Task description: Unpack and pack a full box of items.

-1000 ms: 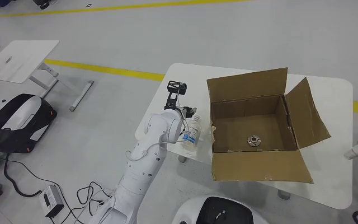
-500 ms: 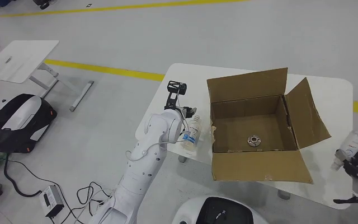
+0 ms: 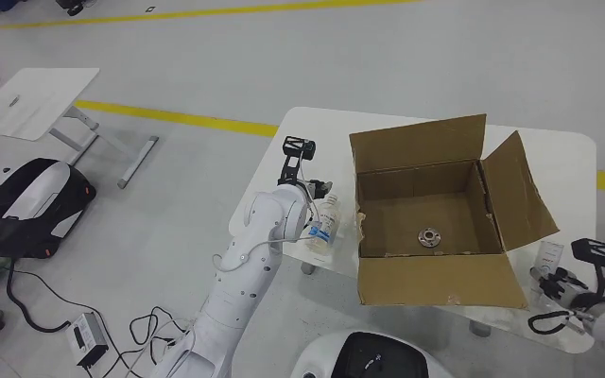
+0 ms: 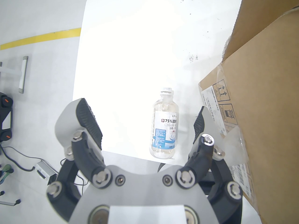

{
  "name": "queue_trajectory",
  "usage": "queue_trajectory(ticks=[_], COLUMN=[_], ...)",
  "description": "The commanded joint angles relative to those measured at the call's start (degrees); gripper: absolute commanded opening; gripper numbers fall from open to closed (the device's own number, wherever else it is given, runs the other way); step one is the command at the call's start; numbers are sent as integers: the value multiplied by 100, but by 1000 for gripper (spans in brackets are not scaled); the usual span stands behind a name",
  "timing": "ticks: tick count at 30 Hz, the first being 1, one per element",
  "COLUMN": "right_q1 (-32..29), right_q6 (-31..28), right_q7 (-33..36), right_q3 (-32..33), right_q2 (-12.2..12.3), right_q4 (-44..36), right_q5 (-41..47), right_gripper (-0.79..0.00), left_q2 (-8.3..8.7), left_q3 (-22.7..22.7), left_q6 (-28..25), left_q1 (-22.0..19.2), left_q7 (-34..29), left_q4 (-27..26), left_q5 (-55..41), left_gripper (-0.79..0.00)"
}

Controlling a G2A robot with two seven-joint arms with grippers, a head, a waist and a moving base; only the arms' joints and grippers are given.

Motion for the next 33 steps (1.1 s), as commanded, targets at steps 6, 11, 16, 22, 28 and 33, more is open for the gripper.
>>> queue_trajectory(ticks=[6,11,16,22,28,33], right_q1=[132,266,355,390,331,-163], right_q6=[51,68,77,72,35,-170], right_q7=[55,50,54,67,-102,-403], right_q3=[-76,-177,-262,-273,-76,760], right_q2=[38,61,82,114,147,200], right_q4=[186,345,385,358,103,-957], right_q5=[11,-14,0,81,459,1370], right_gripper=[-785,-619,-425,-142,-206,-554], left_q2=[0,0,0,0,0,0], left_q3=[0,0,0,0,0,0], left_q6=[0,0,0,0,0,0], left_q1=[0,0,0,0,0,0], left_q7=[0,0,0,0,0,0], left_q4=[0,0,0,0,0,0], left_q5=[0,0,0,0,0,0], left_gripper=[0,0,0,0,0,0])
